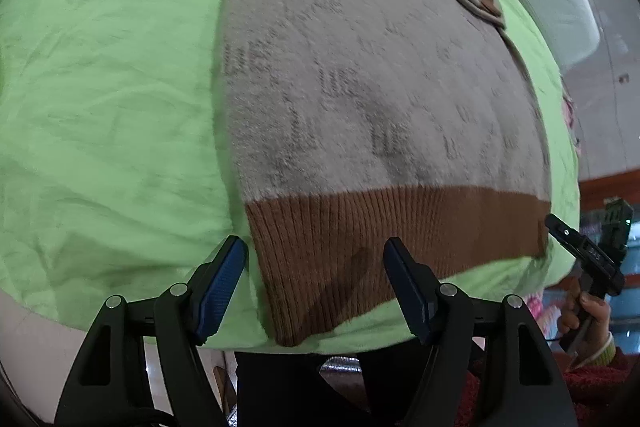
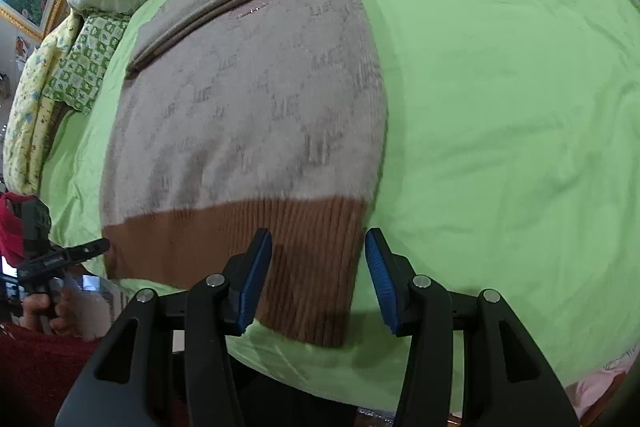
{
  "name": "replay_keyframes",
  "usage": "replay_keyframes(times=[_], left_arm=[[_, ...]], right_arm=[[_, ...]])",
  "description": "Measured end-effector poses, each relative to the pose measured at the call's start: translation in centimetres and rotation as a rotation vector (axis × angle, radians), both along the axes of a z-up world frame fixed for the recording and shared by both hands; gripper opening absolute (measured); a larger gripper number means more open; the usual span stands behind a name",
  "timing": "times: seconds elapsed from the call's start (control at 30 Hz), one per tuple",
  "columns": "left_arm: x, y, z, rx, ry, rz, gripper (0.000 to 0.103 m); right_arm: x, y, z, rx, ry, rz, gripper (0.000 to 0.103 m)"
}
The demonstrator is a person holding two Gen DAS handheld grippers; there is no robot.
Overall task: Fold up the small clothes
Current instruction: 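Move both grippers to the brown ribbed hem of the sweater, then grasp the brown hem with the left gripper while the right gripper grasps it too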
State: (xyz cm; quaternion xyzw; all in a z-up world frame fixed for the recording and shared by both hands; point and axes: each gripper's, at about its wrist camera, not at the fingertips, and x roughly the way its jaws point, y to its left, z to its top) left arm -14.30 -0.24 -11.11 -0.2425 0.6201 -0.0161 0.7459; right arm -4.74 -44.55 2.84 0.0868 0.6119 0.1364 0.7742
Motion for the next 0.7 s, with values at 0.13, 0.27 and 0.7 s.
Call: replay_keyframes(times=[0.13, 0.27, 0.7], left_arm=[[0.2, -0.1, -0.2, -0.029, -0.012, -0.025, 0.064], [0.4, -0.7, -0.8, -0.04, -0.033, -0.053, 0.062], [0.8, 0.4, 0.0, -0.064, -0.094, -0.081, 0.009]], right_arm=[[-0.3, -0.4, -0.3, 0.031, 0.012, -0.059, 0.05], [-0.2, 0.3, -0.7, 0.022, 0.025, -0.046, 0.05], [0.0, 1.4, 0.4, 0.195, -0.037, -0.074, 0.01]])
